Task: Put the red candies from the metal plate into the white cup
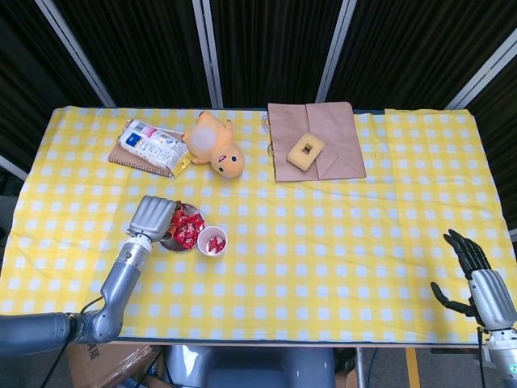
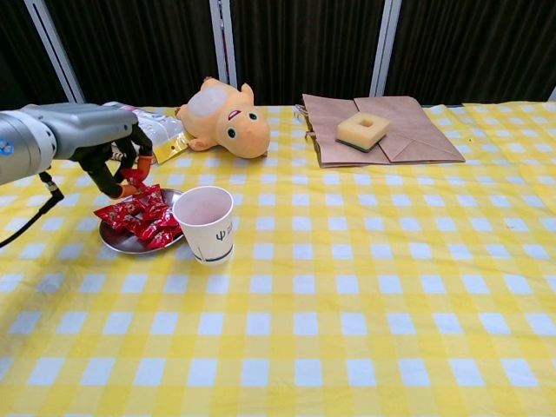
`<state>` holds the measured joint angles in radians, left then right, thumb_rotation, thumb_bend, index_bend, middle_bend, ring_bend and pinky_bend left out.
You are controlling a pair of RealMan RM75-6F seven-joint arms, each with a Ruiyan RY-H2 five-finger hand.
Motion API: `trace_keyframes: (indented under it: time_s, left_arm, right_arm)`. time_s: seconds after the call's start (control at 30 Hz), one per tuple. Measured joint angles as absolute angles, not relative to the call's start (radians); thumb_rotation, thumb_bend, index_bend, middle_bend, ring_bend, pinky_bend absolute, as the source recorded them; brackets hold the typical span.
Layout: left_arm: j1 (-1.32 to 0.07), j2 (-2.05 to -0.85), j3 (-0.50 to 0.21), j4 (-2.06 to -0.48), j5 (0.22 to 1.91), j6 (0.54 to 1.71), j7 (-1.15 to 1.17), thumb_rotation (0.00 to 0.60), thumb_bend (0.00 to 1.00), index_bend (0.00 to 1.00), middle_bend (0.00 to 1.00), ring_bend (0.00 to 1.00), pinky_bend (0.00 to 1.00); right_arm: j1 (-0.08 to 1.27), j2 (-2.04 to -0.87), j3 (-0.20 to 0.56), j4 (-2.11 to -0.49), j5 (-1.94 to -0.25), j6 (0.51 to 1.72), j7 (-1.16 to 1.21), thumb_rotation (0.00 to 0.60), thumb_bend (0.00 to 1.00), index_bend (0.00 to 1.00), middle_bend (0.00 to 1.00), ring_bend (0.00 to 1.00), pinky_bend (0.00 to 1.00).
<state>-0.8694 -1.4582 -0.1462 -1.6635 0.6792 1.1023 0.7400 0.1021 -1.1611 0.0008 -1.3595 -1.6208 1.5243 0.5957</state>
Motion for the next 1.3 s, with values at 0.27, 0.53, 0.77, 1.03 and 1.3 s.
trace_keyframes:
  time_s: [0.27,0.53,0.77,1.03,1.3]
  left_arm:
    - [-0.882,-1.436,-0.169,-1.771,0.748,1.129,0.730,0.600,0.46,0.53,0.63,0.89,0.93]
    - [-0.906,-1.474,-0.157,-1.797,0.756,1.132,0.769,0.600,0.45,0.52,0.61,0.89,0.93]
    - [-0.918,-1.510,-0.146,-1.781,0.730,1.124,0.784,0.600,0.35,0.44,0.47,0.89,0.93]
    - [-0.916,-1.496,-0.154,-1.786,0.744,1.125,0.756,0.600,0.28,0.30,0.36,0.89,0.93]
    - [-0.896,-1.434,-0.150,-1.776,0.735,1.138,0.745,0.600,0.28,0.29,0.35,0.89,0.93]
  right_arm:
    - [0.102,-1.161,0.001,-1.360,-1.620,1.524,0.597,0.600,0.42,0.00,0.00,0.00,0.00]
    - [0.102,-1.161,0.002,-1.360,-1.619,1.524,0.599,0.600,0.42,0.00,0.00,0.00,0.00]
    - [0.102,-1.160,0.001,-1.360,-1.620,1.523,0.600,0.600,0.42,0.00,0.00,0.00,0.00]
    - [0.103,-1.160,0.001,-1.359,-1.620,1.523,0.601,0.600,0.42,0.00,0.00,0.00,0.00]
    - [0.101,-1.160,0.000,-1.360,-1.623,1.527,0.598,0.600,0.42,0.00,0.00,0.00,0.00]
